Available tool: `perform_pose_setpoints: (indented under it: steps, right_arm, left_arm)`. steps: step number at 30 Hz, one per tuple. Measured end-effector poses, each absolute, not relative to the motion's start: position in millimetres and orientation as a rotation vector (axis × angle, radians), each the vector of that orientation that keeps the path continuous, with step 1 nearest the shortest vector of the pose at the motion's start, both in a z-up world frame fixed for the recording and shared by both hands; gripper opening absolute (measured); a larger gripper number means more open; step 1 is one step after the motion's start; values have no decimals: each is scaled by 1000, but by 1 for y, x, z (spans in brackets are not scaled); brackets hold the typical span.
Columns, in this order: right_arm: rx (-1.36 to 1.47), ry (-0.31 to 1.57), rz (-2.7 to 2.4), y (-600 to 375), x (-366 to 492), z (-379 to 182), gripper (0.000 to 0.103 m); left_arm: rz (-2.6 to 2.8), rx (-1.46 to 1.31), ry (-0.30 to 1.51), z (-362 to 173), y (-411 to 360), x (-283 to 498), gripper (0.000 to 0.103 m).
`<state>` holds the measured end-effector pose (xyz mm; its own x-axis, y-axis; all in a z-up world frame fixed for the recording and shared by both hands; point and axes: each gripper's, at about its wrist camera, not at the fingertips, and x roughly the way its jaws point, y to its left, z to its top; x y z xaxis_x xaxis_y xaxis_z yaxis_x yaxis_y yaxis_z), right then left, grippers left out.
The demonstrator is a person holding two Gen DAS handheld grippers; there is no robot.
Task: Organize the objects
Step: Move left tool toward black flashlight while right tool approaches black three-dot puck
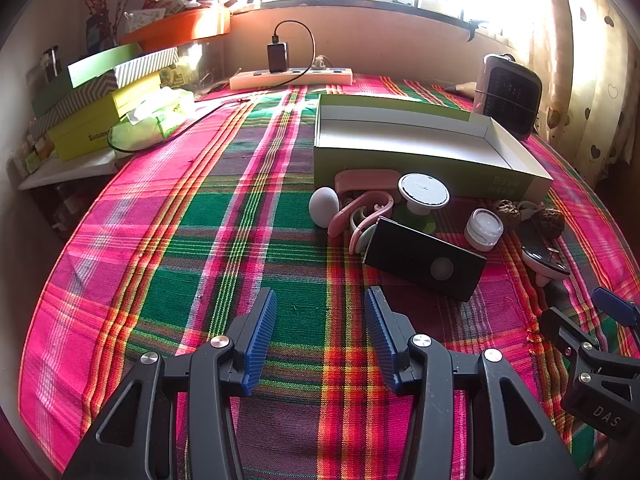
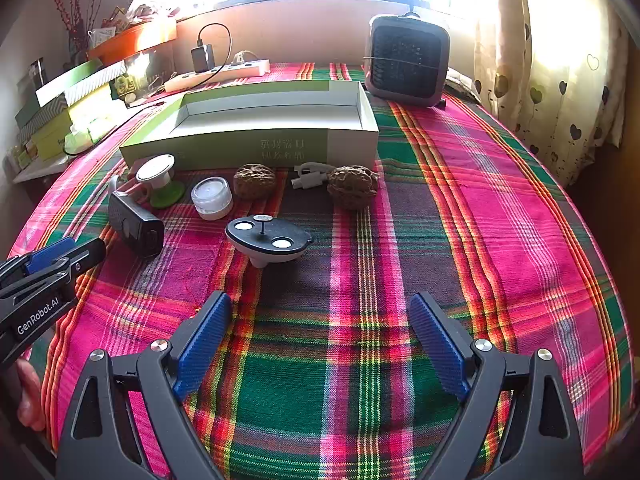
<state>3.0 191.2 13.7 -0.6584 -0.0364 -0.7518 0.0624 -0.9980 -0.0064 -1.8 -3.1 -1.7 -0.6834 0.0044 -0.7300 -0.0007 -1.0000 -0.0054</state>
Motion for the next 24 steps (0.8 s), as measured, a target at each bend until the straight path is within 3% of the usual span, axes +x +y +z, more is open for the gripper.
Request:
perform_pose_setpoints:
  steps: [24]
  right_arm:
    - [1270,85,-2717,191,-9,14,90]
  left_arm:
    - [2708,-1228,-89,3,-16,-13,44]
